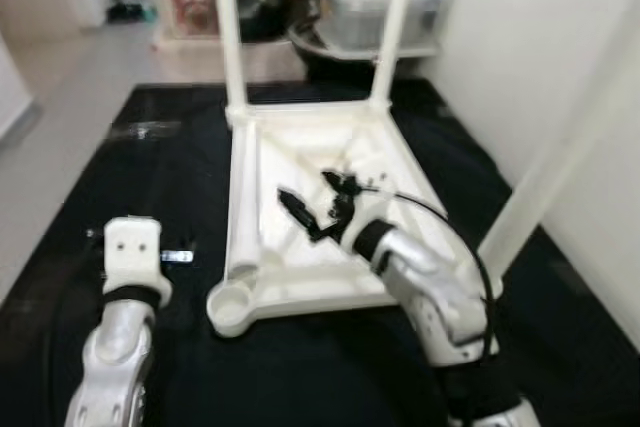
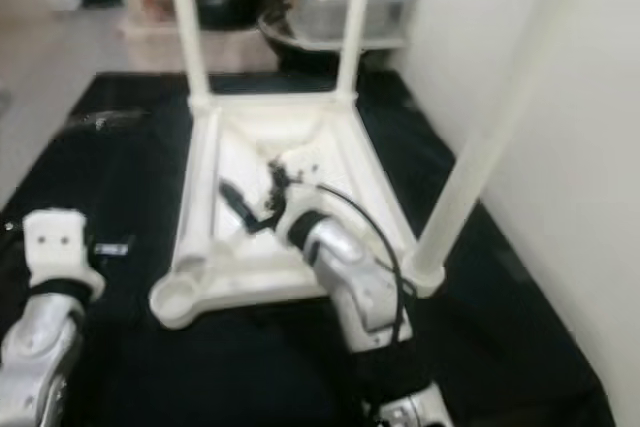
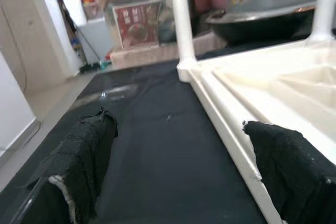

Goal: Building children table

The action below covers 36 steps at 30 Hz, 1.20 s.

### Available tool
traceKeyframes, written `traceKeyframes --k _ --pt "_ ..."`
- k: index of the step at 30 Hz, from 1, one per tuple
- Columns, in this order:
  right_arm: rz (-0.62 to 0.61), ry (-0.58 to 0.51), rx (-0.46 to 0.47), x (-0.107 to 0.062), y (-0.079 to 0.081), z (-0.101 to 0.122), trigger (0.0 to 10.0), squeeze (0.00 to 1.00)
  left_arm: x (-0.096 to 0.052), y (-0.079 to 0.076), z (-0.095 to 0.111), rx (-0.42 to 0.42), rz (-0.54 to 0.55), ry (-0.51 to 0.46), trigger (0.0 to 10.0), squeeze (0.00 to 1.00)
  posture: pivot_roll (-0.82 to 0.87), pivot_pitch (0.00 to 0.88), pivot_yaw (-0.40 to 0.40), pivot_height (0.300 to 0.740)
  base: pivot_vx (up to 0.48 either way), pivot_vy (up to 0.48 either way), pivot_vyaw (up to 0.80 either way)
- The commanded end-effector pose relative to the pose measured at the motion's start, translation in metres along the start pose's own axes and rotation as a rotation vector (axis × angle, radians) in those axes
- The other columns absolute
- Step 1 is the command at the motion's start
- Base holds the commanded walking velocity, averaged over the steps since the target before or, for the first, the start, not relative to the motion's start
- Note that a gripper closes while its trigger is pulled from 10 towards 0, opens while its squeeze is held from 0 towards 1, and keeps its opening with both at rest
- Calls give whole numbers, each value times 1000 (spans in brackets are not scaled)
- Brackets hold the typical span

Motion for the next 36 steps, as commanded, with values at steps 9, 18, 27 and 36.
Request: traceKeyframes --k 9,18,27,36 --pt "-14 8 -51 3 -1 -4 10000 0 0 1 -1 28 8 6 10000 0 126 0 -49 740 0 53 0" --pt "-11 15 -146 3 -2 -6 10000 0 -1 0 -6 37 12 29 10000 0 123 0 -48 740 0 0 178" --pt "31 42 -216 0 -1 -14 10000 0 -2 2 -11 54 15 50 10000 0 118 0 -45 740 0 0 622" --pt "214 188 -482 -19 -1 -44 10000 0 -2 -1 -17 67 9 70 10000 0 110 0 -44 740 0 0 0"
Point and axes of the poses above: a point about 5 cm out from each wrist's last joint towards the gripper, its own x axis pointing out of the wrist towards the gripper, its own z axis along the axis of the wrist's last joint, y = z × x, the point moved 4 cm from there along x, pointing out of the wrist towards the gripper, and after that the axes turned 6 degrees about -x, right-handed, at the moved point
